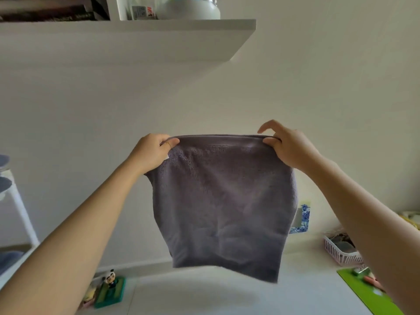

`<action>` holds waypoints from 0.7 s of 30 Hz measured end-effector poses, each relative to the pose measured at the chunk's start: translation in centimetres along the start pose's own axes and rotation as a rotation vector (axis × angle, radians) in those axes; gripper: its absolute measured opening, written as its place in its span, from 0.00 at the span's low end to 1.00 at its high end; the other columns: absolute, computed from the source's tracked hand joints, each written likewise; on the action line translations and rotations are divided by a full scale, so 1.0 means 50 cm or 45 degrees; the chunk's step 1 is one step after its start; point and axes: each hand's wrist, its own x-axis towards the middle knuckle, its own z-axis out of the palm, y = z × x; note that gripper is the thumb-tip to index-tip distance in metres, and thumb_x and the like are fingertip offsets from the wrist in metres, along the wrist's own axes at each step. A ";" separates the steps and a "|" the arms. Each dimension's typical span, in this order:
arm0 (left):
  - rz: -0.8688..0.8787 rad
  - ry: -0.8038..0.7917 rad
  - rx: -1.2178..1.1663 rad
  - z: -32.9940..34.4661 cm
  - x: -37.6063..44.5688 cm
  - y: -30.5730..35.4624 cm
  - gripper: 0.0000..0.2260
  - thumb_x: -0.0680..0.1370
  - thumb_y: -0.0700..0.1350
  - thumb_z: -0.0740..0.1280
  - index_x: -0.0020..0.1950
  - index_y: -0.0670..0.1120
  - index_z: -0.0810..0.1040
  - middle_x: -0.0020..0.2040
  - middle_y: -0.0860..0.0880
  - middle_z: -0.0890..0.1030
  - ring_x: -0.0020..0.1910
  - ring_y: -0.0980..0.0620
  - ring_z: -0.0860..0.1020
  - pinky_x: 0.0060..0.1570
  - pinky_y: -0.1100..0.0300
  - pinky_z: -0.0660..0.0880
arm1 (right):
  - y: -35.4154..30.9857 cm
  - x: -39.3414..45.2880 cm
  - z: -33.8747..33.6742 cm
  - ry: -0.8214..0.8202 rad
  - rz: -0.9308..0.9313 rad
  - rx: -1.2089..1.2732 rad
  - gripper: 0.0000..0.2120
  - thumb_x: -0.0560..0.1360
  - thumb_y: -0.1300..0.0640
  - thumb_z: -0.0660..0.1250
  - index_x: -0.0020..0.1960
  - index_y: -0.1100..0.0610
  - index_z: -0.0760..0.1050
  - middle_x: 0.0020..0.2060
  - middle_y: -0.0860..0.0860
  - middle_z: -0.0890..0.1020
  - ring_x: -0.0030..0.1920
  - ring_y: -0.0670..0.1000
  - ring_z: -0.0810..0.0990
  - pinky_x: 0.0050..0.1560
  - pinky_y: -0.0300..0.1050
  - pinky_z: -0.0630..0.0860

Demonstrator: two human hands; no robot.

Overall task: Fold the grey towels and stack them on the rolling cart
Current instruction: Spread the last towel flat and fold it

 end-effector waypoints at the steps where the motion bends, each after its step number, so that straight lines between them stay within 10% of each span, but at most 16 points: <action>1: -0.009 -0.010 -0.013 -0.002 -0.005 0.000 0.17 0.81 0.52 0.60 0.47 0.38 0.78 0.28 0.50 0.72 0.34 0.49 0.75 0.34 0.61 0.66 | -0.002 -0.008 -0.008 -0.027 -0.048 0.045 0.11 0.80 0.56 0.58 0.59 0.46 0.72 0.43 0.52 0.81 0.43 0.54 0.75 0.41 0.43 0.67; 6: -0.018 -0.065 0.010 -0.006 -0.018 0.001 0.19 0.81 0.52 0.60 0.46 0.37 0.78 0.29 0.48 0.71 0.29 0.52 0.69 0.29 0.61 0.67 | -0.005 -0.024 -0.037 -0.123 -0.204 0.151 0.13 0.77 0.59 0.65 0.52 0.42 0.80 0.48 0.39 0.79 0.50 0.40 0.75 0.47 0.20 0.64; 21: 0.072 -0.133 0.067 0.025 -0.001 -0.039 0.16 0.80 0.51 0.62 0.42 0.40 0.79 0.27 0.50 0.72 0.28 0.55 0.69 0.27 0.64 0.64 | 0.007 -0.004 -0.003 -0.737 0.014 -0.133 0.07 0.70 0.46 0.72 0.38 0.46 0.76 0.35 0.42 0.80 0.38 0.43 0.77 0.41 0.40 0.71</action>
